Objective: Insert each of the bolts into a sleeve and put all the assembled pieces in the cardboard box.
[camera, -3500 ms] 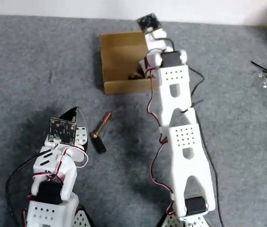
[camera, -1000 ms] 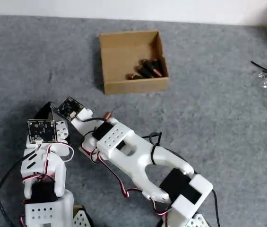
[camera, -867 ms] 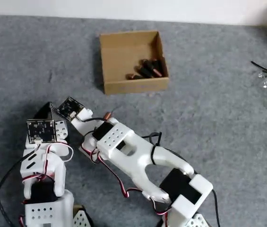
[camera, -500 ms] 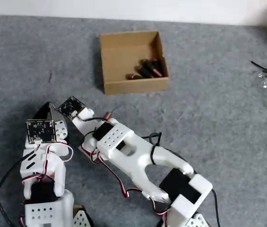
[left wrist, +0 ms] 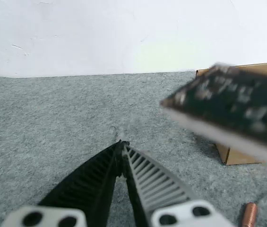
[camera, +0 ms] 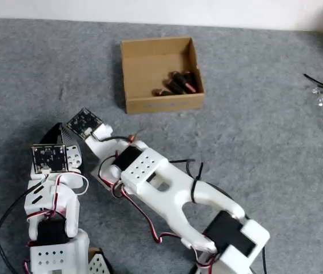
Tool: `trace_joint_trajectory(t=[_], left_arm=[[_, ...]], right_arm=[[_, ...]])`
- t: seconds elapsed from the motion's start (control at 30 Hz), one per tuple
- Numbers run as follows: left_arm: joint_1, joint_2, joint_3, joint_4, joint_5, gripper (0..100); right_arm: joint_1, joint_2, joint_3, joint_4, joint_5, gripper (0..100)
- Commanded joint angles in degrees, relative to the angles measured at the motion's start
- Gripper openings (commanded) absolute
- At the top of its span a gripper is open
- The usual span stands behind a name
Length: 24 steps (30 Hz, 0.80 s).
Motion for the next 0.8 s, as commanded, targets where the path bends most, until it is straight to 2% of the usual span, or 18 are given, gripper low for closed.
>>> trace_joint_trajectory(t=[0.0,0.13,0.3,0.47,0.77], left_arm=[[-0.48,-0.13,1.10,-1.23,0.18,1],[-1.71,-0.13,1.01,-1.23,0.18,1],[-8.48,0.31,-0.57,-1.85,6.51,1],[-15.60,0.13,-1.98,-1.76,8.26,1],[-16.66,-0.13,-1.89,-1.93,9.85,1]], right_arm=[[1.19,-3.56,-0.22,-0.13,-0.35,21.7],[2.68,-3.56,-0.13,0.66,-0.53,21.7],[2.42,-3.56,1.36,0.75,-0.70,21.7],[2.42,-3.56,3.38,0.66,-0.62,21.7],[-0.48,-3.30,4.79,-2.15,-0.70,21.7]])
